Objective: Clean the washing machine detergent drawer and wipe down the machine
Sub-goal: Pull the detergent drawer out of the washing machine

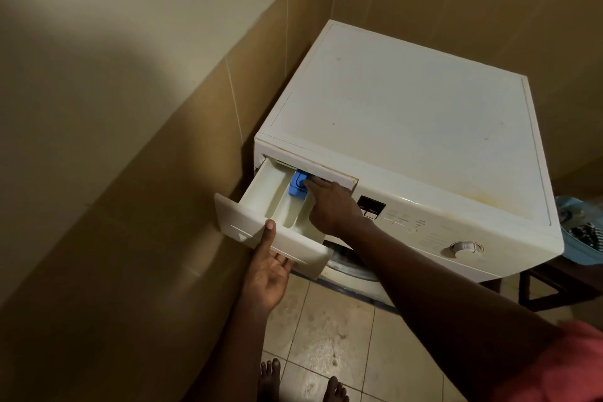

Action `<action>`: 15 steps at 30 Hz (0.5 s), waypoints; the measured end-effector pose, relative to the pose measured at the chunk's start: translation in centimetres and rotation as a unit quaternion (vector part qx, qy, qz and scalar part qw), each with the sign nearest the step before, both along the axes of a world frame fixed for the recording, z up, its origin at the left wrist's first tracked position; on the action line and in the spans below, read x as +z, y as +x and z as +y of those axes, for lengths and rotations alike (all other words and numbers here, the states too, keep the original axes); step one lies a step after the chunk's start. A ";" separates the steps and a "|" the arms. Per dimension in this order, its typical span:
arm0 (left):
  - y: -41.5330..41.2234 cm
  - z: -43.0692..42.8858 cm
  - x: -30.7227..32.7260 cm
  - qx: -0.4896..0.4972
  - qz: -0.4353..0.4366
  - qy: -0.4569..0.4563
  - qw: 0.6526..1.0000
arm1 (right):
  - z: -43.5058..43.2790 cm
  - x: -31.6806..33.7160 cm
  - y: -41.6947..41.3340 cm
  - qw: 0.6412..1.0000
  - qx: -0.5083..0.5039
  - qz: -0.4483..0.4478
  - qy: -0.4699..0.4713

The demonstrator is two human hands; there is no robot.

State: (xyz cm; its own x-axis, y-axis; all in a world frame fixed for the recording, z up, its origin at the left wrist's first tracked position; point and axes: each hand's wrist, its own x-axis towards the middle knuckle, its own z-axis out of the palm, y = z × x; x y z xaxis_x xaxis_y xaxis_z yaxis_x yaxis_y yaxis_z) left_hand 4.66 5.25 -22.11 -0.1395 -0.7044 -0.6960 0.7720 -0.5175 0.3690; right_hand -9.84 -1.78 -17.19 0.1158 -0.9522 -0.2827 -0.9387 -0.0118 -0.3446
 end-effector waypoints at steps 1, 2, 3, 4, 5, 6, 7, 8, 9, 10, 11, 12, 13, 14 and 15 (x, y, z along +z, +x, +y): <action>0.0 0.0 0.0 -0.005 0.000 -0.003 1.000 | -0.2 0.0 0.3 1.000 0.003 0.014 0.009; 0.0 0.0 0.0 -0.009 0.002 -0.009 1.000 | -0.4 0.0 0.5 1.000 0.003 0.027 0.016; 0.0 0.0 0.0 -0.012 0.003 -0.014 1.000 | -0.6 -0.1 0.6 0.999 0.002 0.039 0.023; 0.0 0.0 -0.1 -0.014 0.002 -0.020 1.000 | -0.8 -0.2 0.7 0.998 0.001 0.050 0.030; 0.0 0.0 -0.2 -0.018 0.003 -0.024 1.000 | -1.0 -0.4 0.8 0.998 -0.001 0.058 0.040; 0.1 0.0 -0.3 -0.023 0.002 -0.028 0.999 | -1.2 -0.6 0.8 0.997 -0.003 0.063 0.050; 0.0 0.0 -0.4 -0.026 0.002 -0.028 0.999 | -1.4 -0.7 0.9 0.996 -0.005 0.065 0.060; 0.1 0.0 -0.7 -0.027 0.000 -0.024 0.999 | -1.6 -0.8 0.9 0.996 -0.007 0.067 0.066; 0.1 -0.1 -0.9 -0.027 0.000 -0.020 0.999 | -1.7 -0.9 0.9 0.995 -0.008 0.070 0.069; 0.2 -0.2 -1.2 -0.027 -0.002 -0.015 1.000 | -1.8 -0.9 0.9 0.995 -0.008 0.073 0.069; 0.2 -0.2 -1.3 -0.031 -0.004 -0.009 0.999 | -1.9 -0.9 1.0 0.995 -0.008 0.076 0.066; 0.2 -0.3 -1.5 -0.033 -0.008 -0.004 0.999 | -1.9 -0.9 1.0 0.995 -0.008 0.079 0.065; 0.1 -0.3 -1.6 -0.033 -0.010 0.003 0.999 | -1.9 -1.0 1.0 0.995 -0.007 0.083 0.063; 0.1 -0.3 -1.8 -0.029 -0.011 0.012 0.999 | -1.9 -1.0 1.0 0.994 -0.007 0.088 0.059; 0.1 -0.3 -1.9 -0.022 -0.014 0.022 0.999 | -1.9 -1.1 1.0 0.994 -0.006 0.097 0.054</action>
State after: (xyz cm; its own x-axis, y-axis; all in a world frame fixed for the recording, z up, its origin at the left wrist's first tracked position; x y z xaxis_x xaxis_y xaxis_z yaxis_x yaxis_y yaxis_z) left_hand 4.72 4.96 -23.97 -0.1493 -0.6665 -0.7304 0.7381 -0.5666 0.3662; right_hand -8.82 -3.70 -18.30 0.0383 -0.9163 -0.3987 -0.9874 0.0266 -0.1561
